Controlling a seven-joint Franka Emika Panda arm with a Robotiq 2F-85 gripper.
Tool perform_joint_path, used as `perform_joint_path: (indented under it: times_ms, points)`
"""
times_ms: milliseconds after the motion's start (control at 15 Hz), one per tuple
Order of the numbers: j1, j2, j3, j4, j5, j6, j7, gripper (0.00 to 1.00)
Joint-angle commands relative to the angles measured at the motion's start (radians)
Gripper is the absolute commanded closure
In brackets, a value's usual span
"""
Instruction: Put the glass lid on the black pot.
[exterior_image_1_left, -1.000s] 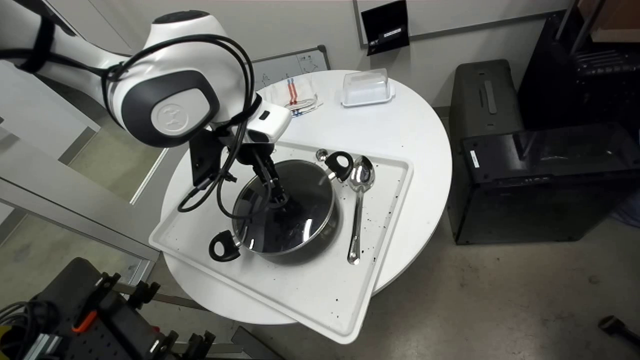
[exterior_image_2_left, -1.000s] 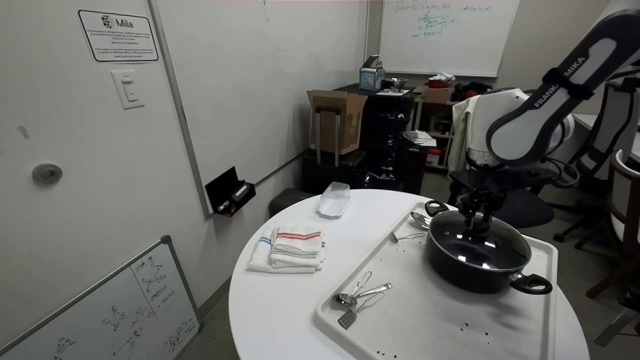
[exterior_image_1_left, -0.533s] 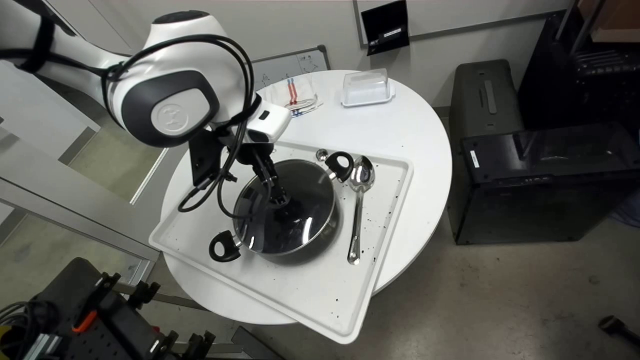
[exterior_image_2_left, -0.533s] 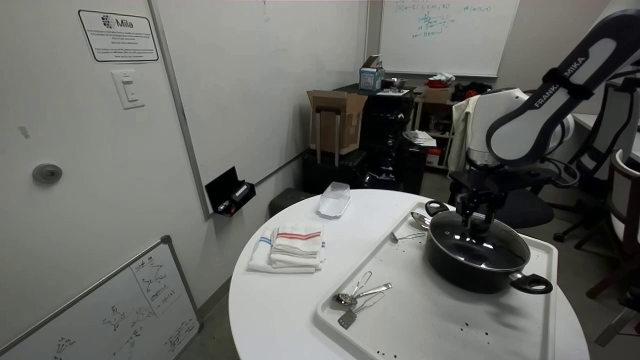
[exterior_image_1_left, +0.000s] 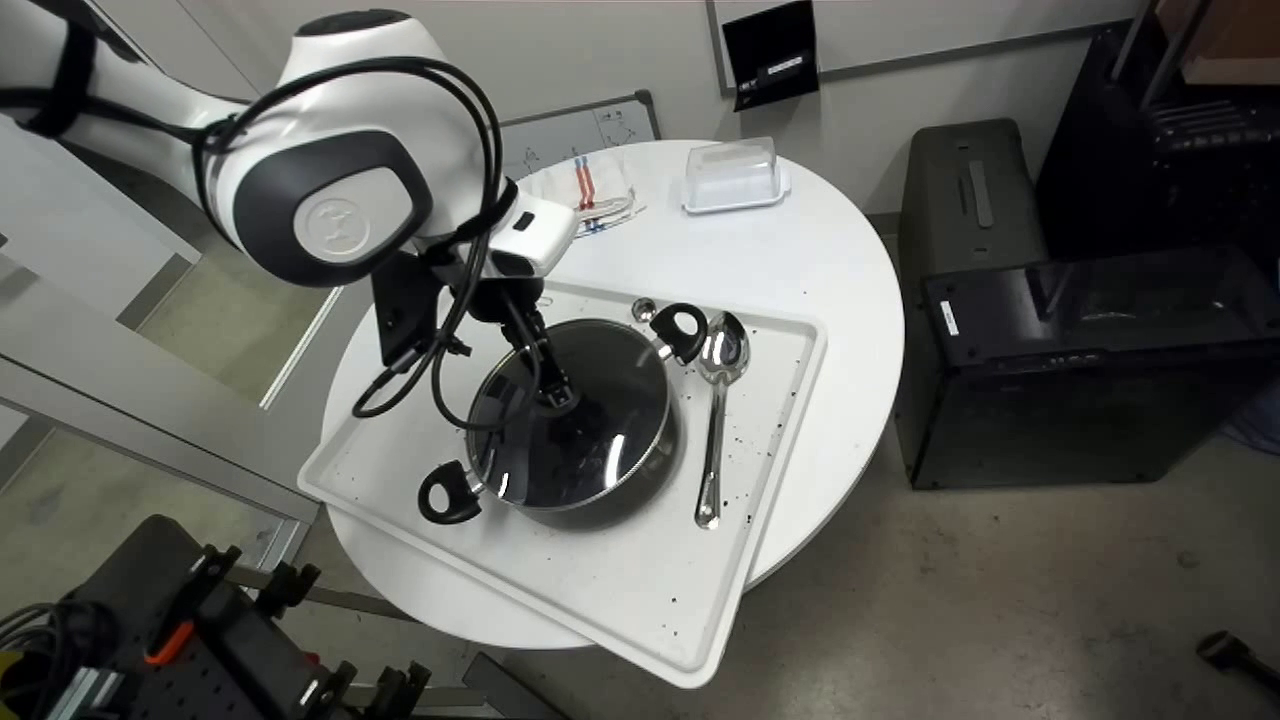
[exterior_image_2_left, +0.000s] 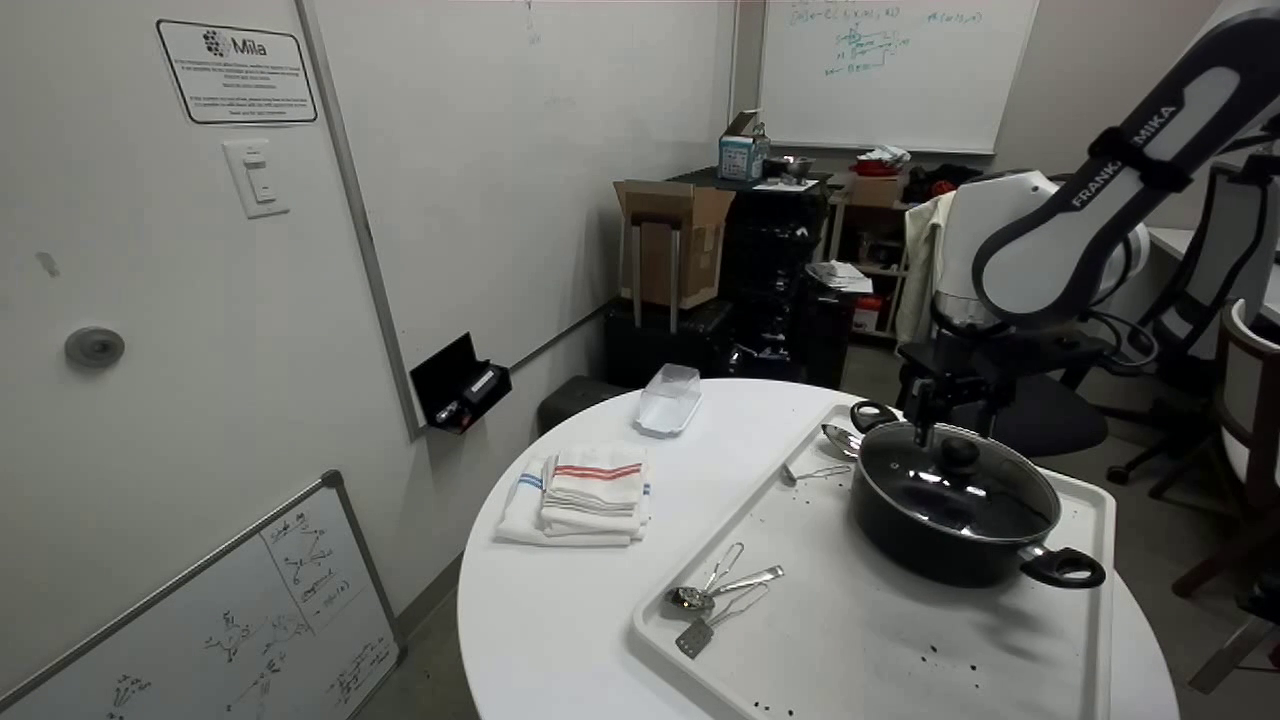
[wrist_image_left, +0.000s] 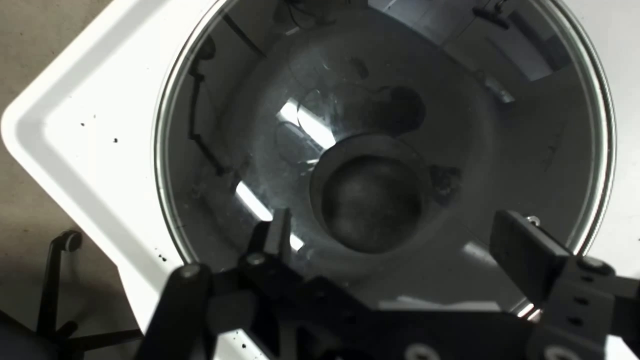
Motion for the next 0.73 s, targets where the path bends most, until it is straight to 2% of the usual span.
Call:
perform_joint_path:
  times_ms: [0, 400, 667]
  points:
    - [-0.006, -0.057, 0.008, -0.042, 0.012, -0.022, -0.049, 0.00]
    - [-0.004, -0.158, 0.018, -0.131, 0.006, -0.019, -0.097, 0.00]
    - [0.009, -0.216, 0.020, -0.176, -0.001, -0.026, -0.085, 0.00]
